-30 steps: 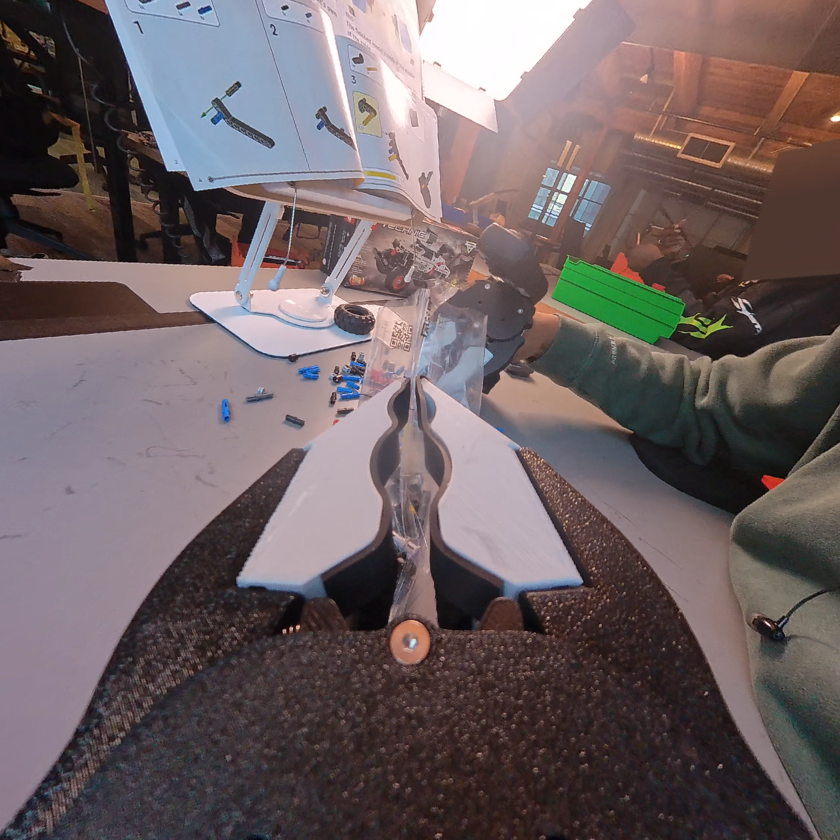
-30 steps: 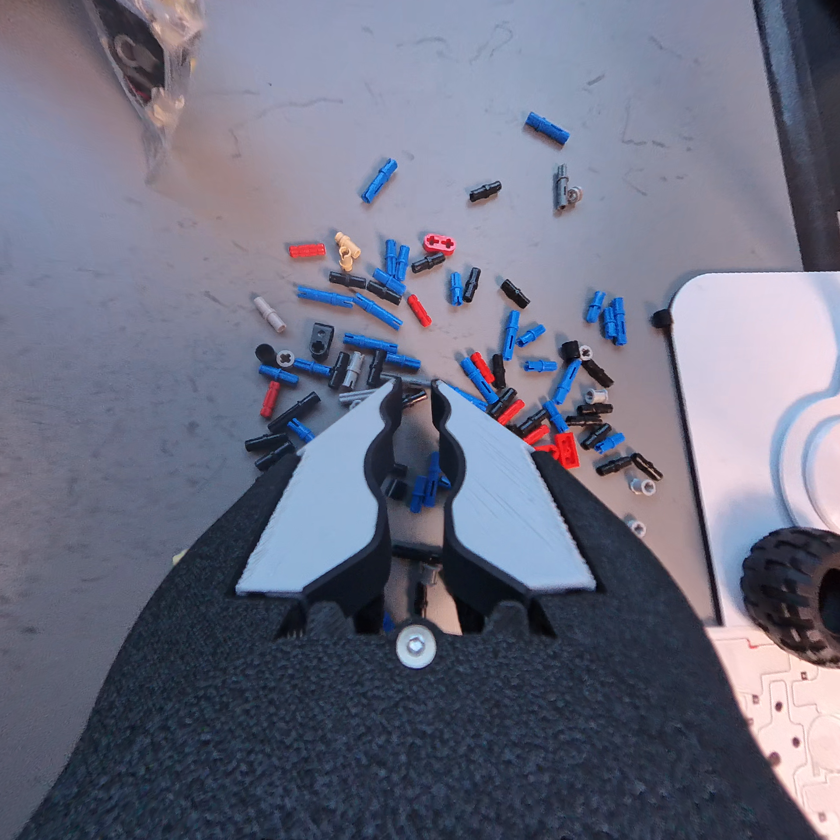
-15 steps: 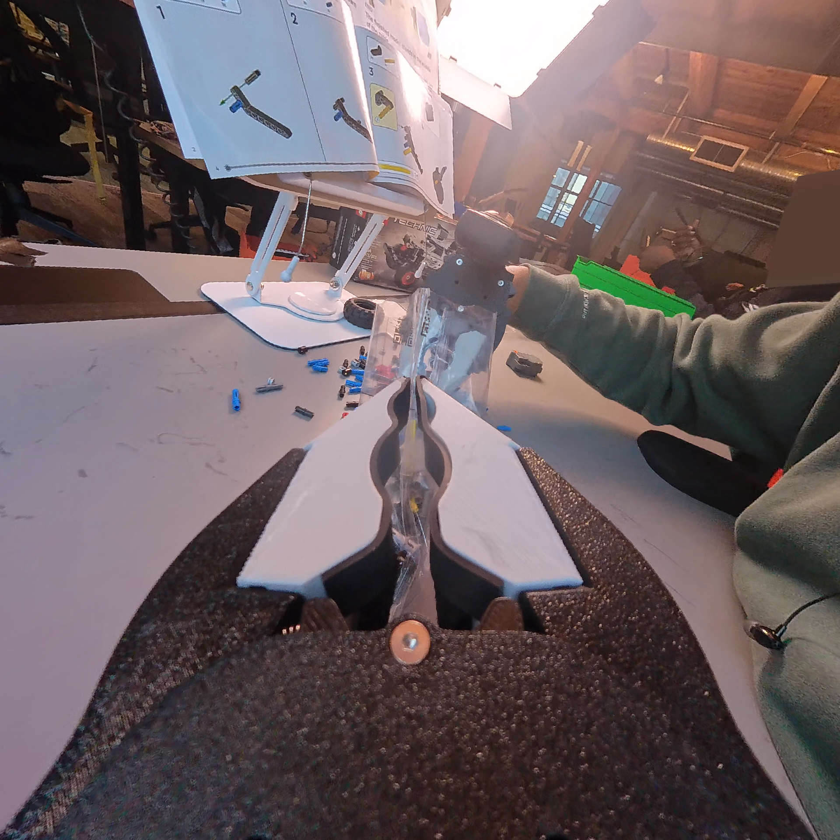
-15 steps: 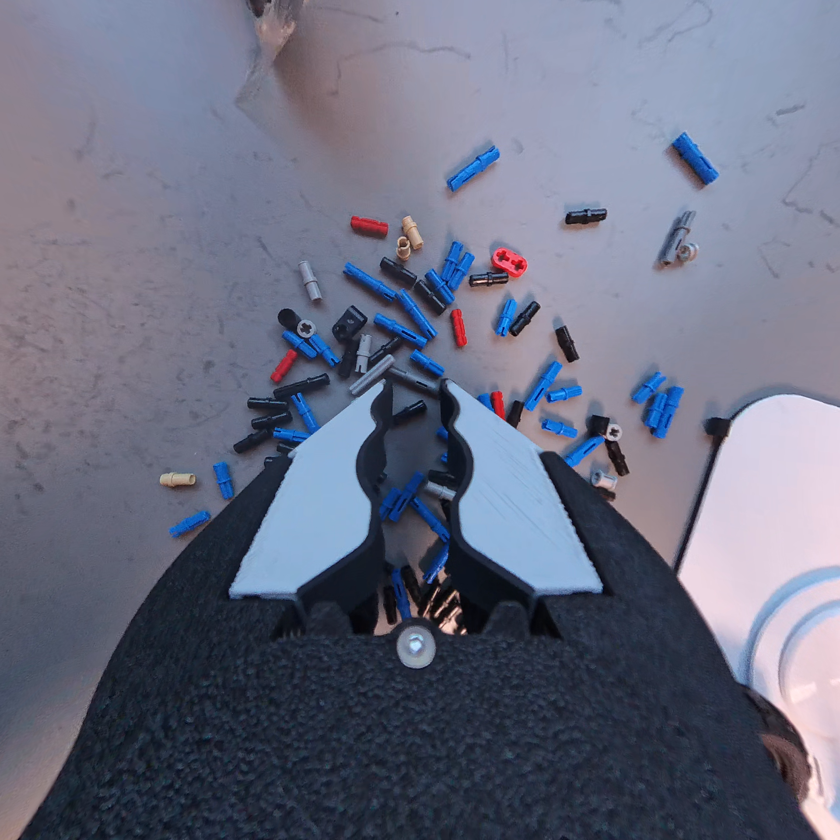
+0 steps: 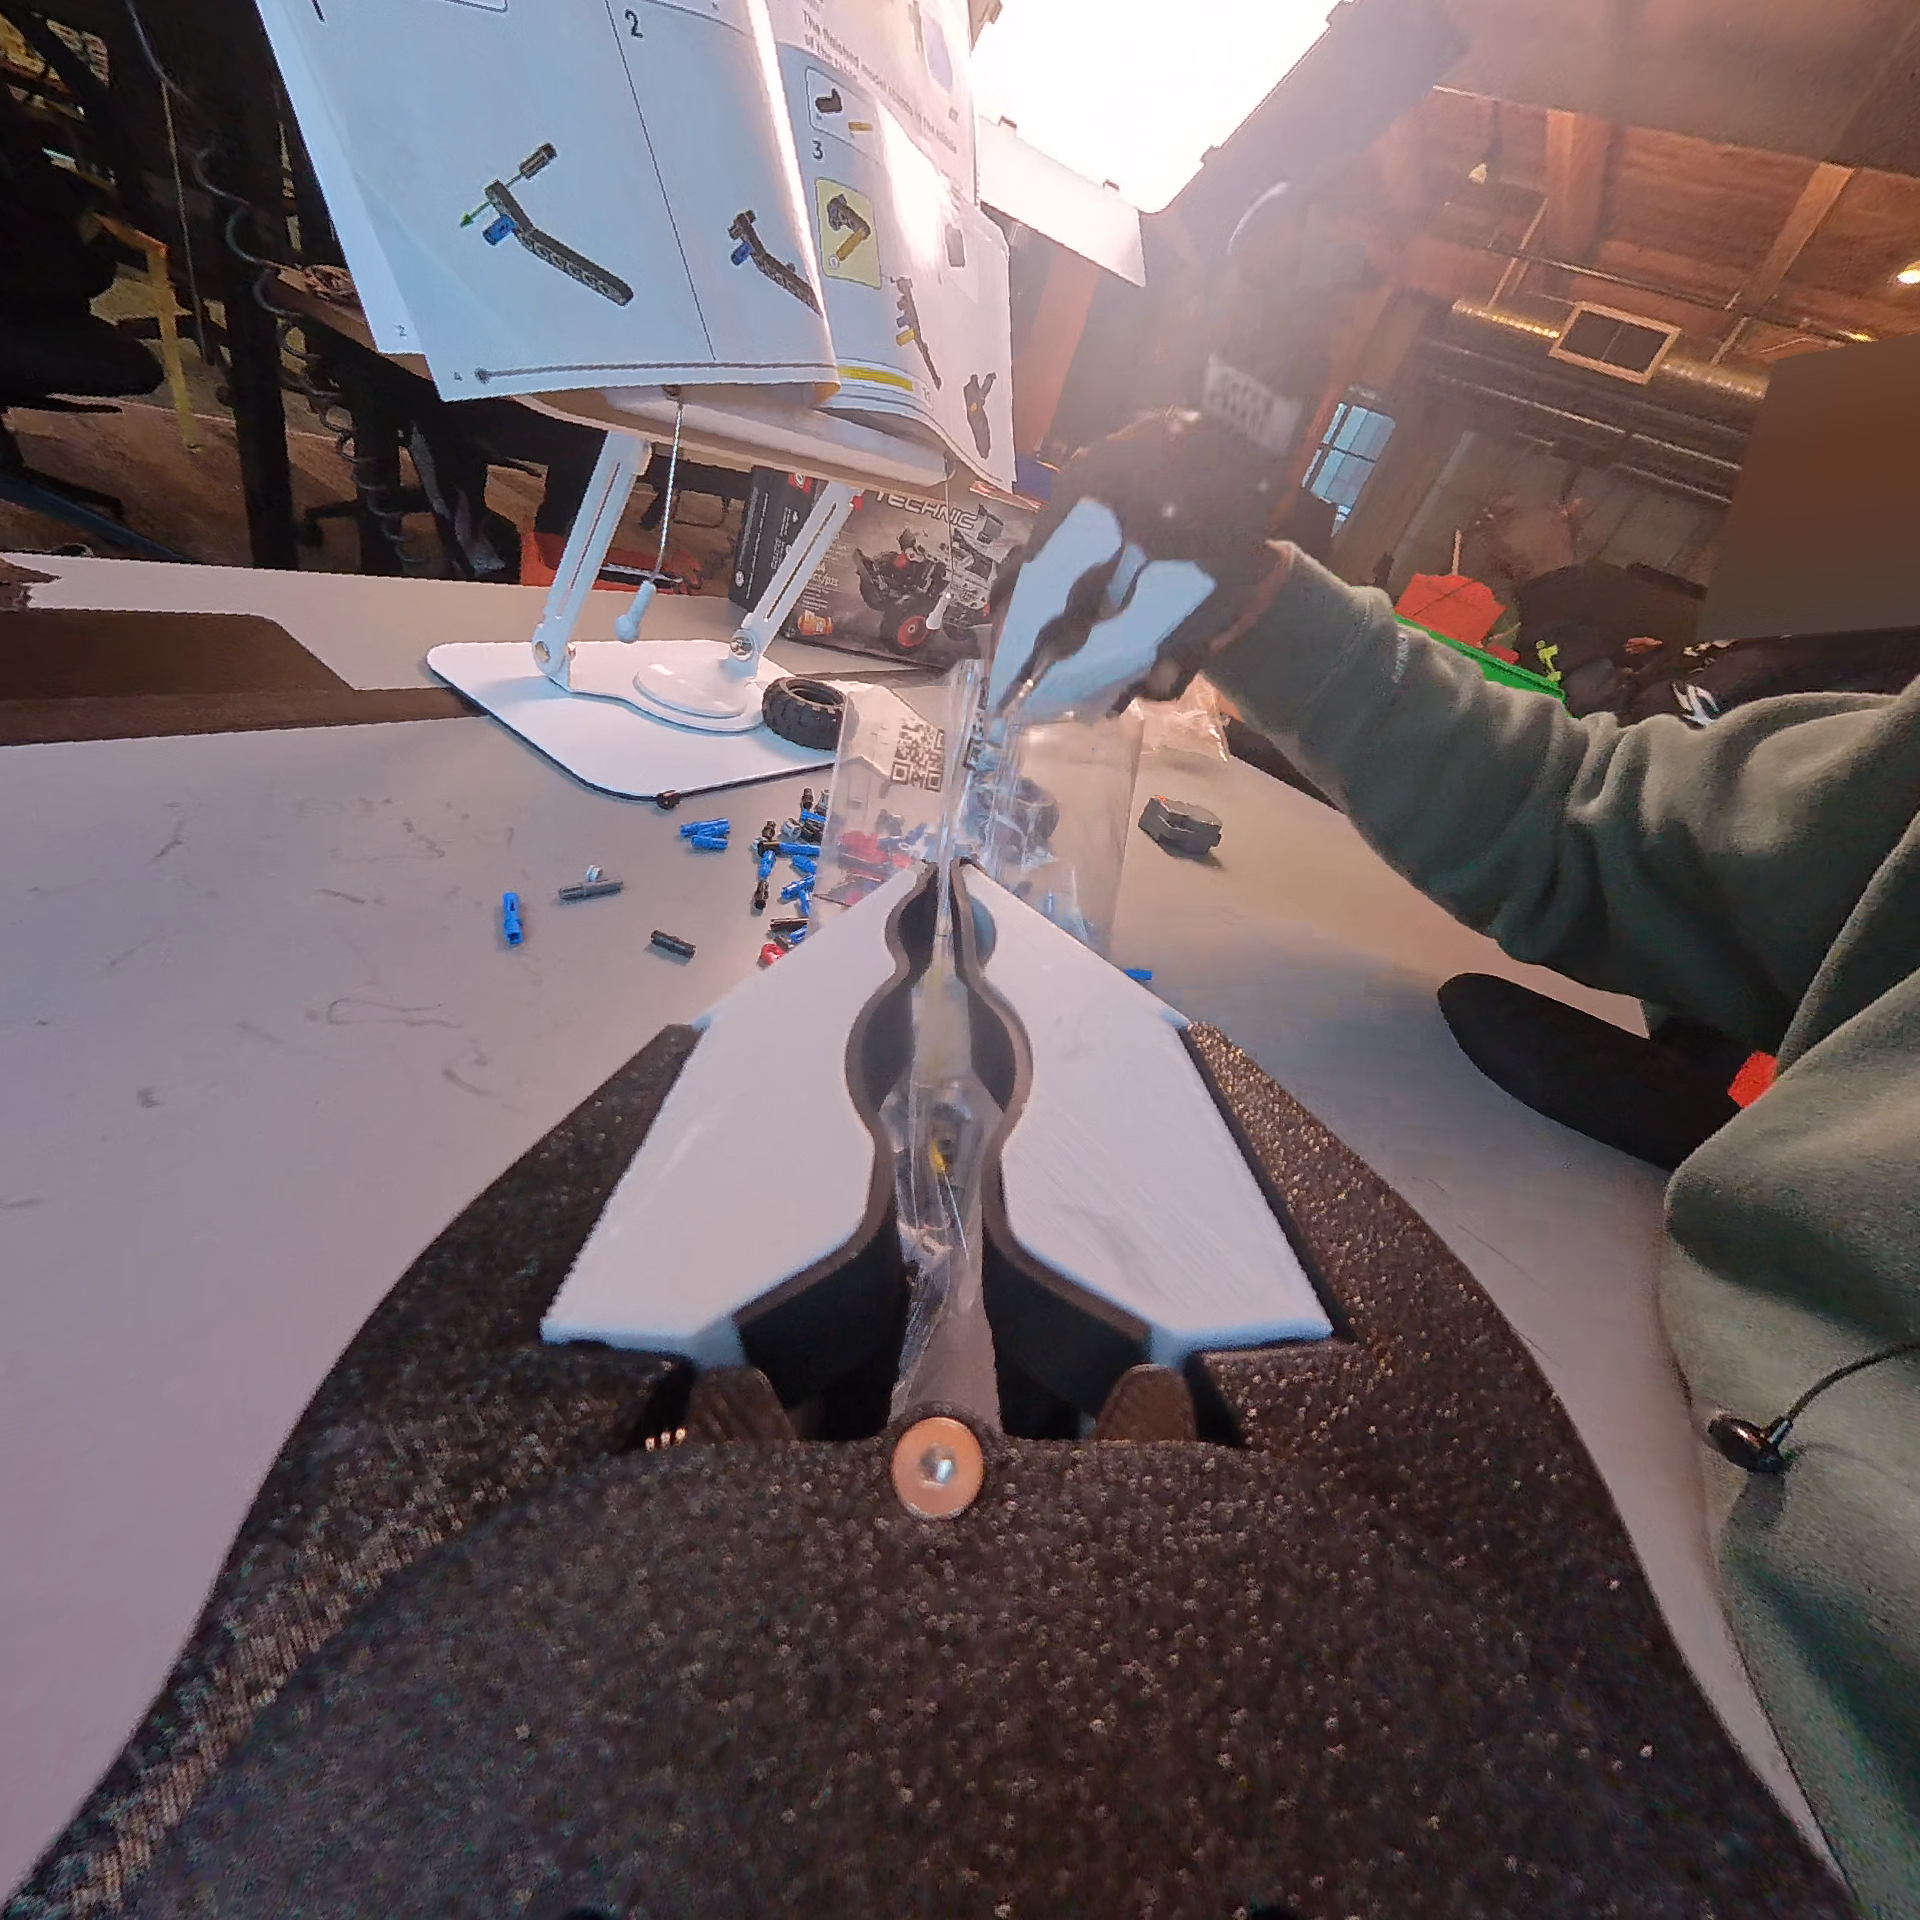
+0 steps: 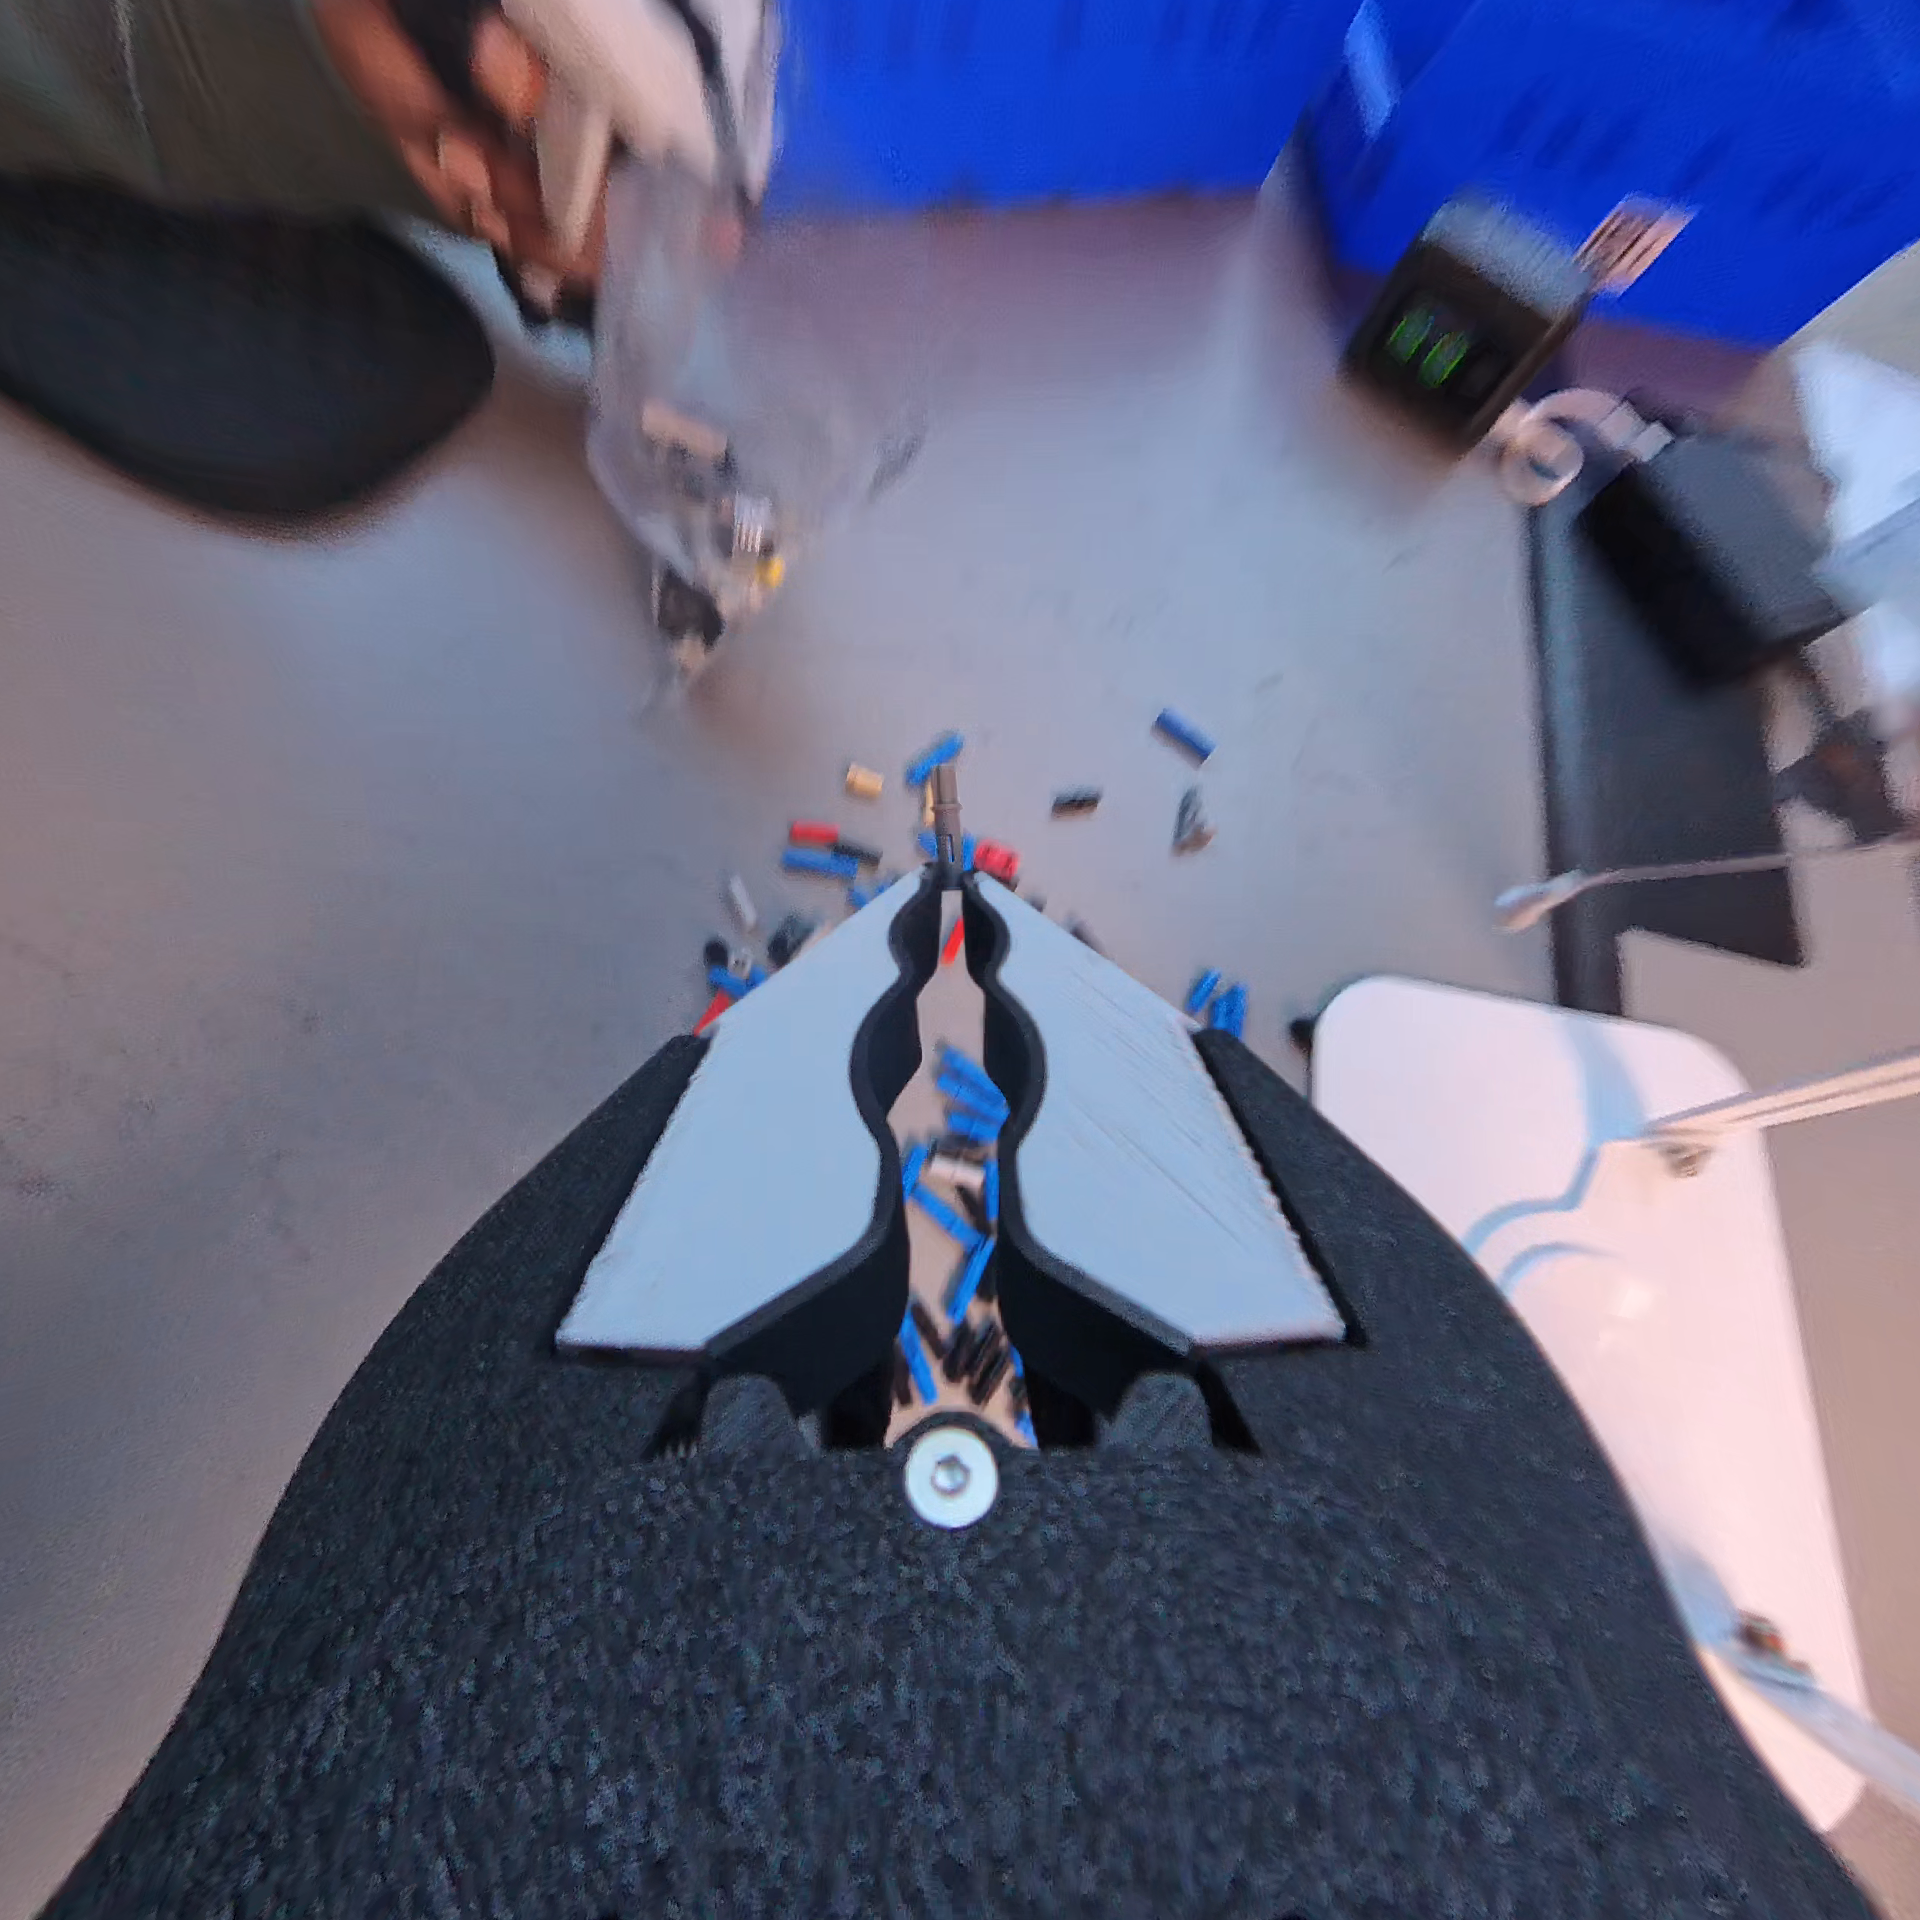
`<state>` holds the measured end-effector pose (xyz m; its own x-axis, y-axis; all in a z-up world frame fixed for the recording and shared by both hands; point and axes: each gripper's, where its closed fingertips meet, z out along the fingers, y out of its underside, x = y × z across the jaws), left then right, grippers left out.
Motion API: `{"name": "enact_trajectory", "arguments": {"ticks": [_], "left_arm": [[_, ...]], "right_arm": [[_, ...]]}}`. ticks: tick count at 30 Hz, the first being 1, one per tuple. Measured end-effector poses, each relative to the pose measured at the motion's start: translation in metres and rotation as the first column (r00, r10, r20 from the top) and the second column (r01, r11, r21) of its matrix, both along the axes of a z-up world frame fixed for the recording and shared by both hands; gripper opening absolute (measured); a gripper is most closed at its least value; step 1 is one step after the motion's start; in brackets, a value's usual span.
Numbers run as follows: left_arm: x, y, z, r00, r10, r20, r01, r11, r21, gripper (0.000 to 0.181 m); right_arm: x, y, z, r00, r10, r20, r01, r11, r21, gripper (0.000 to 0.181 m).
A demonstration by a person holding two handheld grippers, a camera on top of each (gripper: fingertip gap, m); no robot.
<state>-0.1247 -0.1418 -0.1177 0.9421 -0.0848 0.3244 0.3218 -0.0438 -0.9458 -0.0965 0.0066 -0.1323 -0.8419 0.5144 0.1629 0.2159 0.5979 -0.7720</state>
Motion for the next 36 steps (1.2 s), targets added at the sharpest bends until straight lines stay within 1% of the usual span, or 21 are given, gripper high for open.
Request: {"name": "enact_trajectory", "arguments": {"ticks": [2, 3, 4, 5, 7, 10, 12, 13, 16, 18, 19, 21, 24, 27, 29, 31, 33, 35, 36], "left_arm": [[0.002, 0.001, 0.000, 1.000, -0.003, -0.004, 0.003, 1.000, -0.002, 0.001], [0.002, 0.002, 0.000, 1.000, -0.004, -0.006, 0.004, 1.000, -0.004, 0.001], [0.003, 0.002, 0.000, 1.000, -0.004, -0.009, 0.004, 1.000, -0.005, 0.001], [0.004, 0.003, 0.001, 1.000, -0.004, -0.013, 0.004, 1.000, -0.005, 0.001], [0.006, 0.003, 0.002, 1.000, -0.002, -0.023, 0.002, 1.000, -0.004, 0.001], [0.008, 0.002, 0.004, 0.999, 0.001, -0.038, -0.001, 1.000, 0.000, 0.001], [0.009, 0.001, 0.006, 0.999, 0.003, -0.045, -0.003, 1.000, 0.005, 0.001], [0.009, 0.000, 0.007, 0.999, 0.003, -0.047, -0.003, 1.000, 0.007, 0.001], [0.010, -0.001, 0.007, 0.999, 0.001, -0.047, -0.001, 1.000, 0.011, 0.001], [0.010, 0.000, 0.006, 0.999, -0.003, -0.043, 0.003, 1.000, 0.009, 0.001], [0.010, 0.000, 0.006, 0.999, -0.004, -0.041, 0.004, 1.000, 0.008, 0.001], [0.009, 0.000, 0.005, 0.999, -0.003, -0.037, 0.003, 1.000, 0.006, 0.001], [0.006, 0.001, 0.004, 1.000, 0.006, -0.031, -0.006, 1.000, 0.006, 0.001], [0.004, 0.001, 0.003, 1.000, 0.015, -0.020, -0.015, 1.000, 0.003, 0.001], [0.003, 0.001, 0.001, 1.000, 0.021, -0.018, -0.022, 1.000, -0.001, 0.001], [0.002, 0.001, 0.000, 1.000, 0.021, -0.015, -0.021, 1.000, -0.005, 0.001], [0.004, 0.000, 0.001, 1.000, 0.000, -0.009, 0.000, 1.000, 0.000, 0.001], [0.010, -0.001, 0.004, 0.999, -0.045, -0.007, 0.045, 0.999, 0.024, 0.001], [0.013, -0.001, 0.005, 0.998, -0.066, -0.009, 0.066, 0.997, 0.035, 0.001]], "right_arm": [[-0.007, -0.017, 0.046, 0.995, 0.010, -0.099, -0.018, 0.996, -0.087, 0.003], [-0.009, -0.028, 0.064, 0.990, 0.027, -0.135, -0.042, 0.993, -0.107, 0.003], [-0.011, -0.040, 0.075, 0.987, 0.059, -0.147, -0.075, 0.992, -0.100, 0.003], [-0.015, -0.051, 0.081, 0.985, 0.089, -0.149, -0.100, 0.992, -0.071, 0.003], [-0.021, -0.074, 0.076, 0.981, 0.157, -0.115, -0.157, 0.988, 0.012, 0.003], [-0.023, -0.100, 0.050, 0.972, 0.233, -0.033, -0.228, 0.966, 0.122, 0.003], [-0.021, -0.106, 0.040, 0.970, 0.245, -0.002, -0.242, 0.961, 0.136, 0.015], [-0.020, -0.107, 0.043, 0.970, 0.241, -0.014, -0.238, 0.965, 0.112, 0.017], [-0.021, -0.091, 0.068, 0.983, 0.168, -0.079, -0.172, 0.984, -0.037, 0.020], [-0.026, -0.064, 0.080, 0.991, 0.065, -0.118, -0.077, 0.992, -0.097, 0.019], [-0.028, -0.046, 0.081, 0.991, 0.011, -0.133, -0.024, 0.995, -0.096, 0.019], [-0.032, -0.006, 0.066, 0.985, -0.096, -0.143, 0.093, 0.995, -0.030, 0.015], [-0.033, 0.047, 0.025, 0.969, -0.227, -0.098, 0.233, 0.971, 0.052, 0.002], [-0.032, 0.085, -0.016, 0.946, -0.316, -0.069, 0.323, 0.939, 0.122, 0.000], [-0.034, 0.105, -0.035, 0.925, -0.376, -0.061, 0.381, 0.913, 0.149, 0.000], [-0.034, 0.116, -0.047, 0.908, -0.416, -0.056, 0.420, 0.896, 0.145, 0.000], [-0.033, 0.112, -0.049, 0.904, -0.424, -0.050, 0.427, 0.900, 0.089, 0.006], [-0.026, 0.085, -0.040, 0.931, -0.365, -0.020, 0.364, 0.931, -0.027, 0.018], [-0.018, 0.062, -0.033, 0.955, -0.297, -0.001, 0.295, 0.950, -0.099, 0.024]]}}
